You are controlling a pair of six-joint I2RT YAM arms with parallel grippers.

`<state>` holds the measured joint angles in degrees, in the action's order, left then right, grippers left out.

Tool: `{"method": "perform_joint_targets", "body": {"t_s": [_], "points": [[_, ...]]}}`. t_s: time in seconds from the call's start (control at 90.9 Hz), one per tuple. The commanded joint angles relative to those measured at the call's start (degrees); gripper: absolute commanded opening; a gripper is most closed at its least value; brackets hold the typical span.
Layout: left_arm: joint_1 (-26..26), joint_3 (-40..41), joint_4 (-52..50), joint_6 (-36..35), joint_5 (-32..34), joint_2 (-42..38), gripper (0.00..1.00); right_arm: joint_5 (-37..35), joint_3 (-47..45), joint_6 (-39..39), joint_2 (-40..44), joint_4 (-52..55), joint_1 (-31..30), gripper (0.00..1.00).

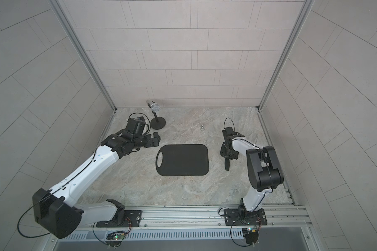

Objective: Align the knife with the edge of the cutting board
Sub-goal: Pick up the knife at the center of the board.

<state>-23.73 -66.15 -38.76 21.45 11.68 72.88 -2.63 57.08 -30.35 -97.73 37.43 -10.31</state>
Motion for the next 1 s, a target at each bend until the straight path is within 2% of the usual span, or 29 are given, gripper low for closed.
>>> {"method": "perform_joint_targets", "body": {"t_s": [0.0,0.187,0.341,0.793,0.991], "points": [[0.7,0.6,0.8,0.3,-0.1,-1.0,1.00,2.9,-1.0,0.5,-2.2,3.7,-2.5,0.17],[1.7,0.8,1.1,0.6,-1.4,-1.0,1.00,2.5,-1.0,0.9,-2.3,5.2,-3.0,0.27],[1.9,0.8,1.1,0.7,-1.7,-0.9,1.00,3.9,-1.2,1.7,-2.3,6.3,-3.1,0.31],[2.3,1.0,1.2,0.9,-2.1,-1.1,1.00,7.8,0.6,3.7,-4.5,10.1,-1.3,0.30],[2.5,0.9,1.3,0.8,-2.1,-1.3,1.00,7.4,1.0,3.8,-5.0,10.5,-1.0,0.23]]}}
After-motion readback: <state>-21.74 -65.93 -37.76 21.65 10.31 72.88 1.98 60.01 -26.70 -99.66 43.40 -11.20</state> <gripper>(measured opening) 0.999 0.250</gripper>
